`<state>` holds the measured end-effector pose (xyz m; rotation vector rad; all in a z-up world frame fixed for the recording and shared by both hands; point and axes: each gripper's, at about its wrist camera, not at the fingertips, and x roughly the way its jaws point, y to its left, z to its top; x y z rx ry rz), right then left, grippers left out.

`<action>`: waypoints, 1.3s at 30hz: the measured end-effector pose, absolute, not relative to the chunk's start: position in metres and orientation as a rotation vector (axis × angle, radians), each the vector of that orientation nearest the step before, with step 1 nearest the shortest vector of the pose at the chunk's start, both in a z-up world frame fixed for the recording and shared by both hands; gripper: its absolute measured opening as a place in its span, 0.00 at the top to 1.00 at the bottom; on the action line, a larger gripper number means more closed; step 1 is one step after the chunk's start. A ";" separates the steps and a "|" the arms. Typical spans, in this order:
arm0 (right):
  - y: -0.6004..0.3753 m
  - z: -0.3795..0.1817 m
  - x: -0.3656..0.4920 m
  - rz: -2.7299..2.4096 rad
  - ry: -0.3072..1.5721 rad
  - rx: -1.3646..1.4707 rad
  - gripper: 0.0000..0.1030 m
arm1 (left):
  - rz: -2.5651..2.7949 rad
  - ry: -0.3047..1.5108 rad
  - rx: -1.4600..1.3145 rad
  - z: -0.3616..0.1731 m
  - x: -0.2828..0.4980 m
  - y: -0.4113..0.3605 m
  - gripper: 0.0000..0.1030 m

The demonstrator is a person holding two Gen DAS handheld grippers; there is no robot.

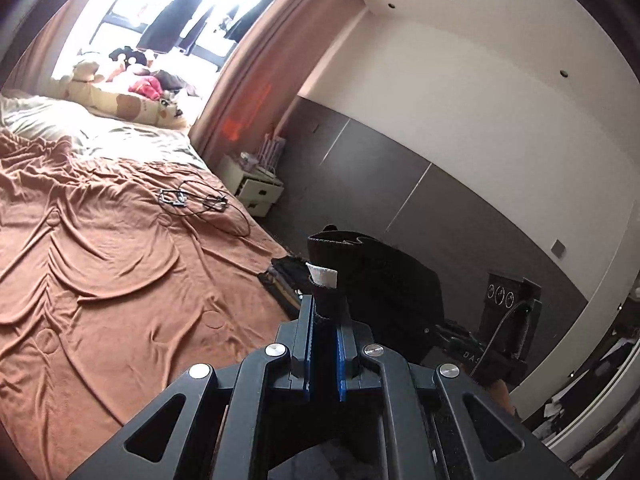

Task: Fold small clothes
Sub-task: 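Carry the lifted black shirt with both grippers toward the stack of folded clothes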

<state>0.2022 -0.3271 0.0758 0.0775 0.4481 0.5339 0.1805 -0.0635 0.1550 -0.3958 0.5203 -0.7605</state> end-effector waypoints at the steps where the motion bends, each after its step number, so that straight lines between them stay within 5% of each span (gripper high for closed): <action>1: -0.331 0.076 0.200 0.529 0.444 0.079 0.93 | -0.769 0.518 -0.385 0.157 0.182 -0.071 0.91; 39: -0.402 0.104 0.142 0.168 0.390 0.020 0.93 | -1.192 0.647 -0.213 0.176 0.304 -0.396 0.91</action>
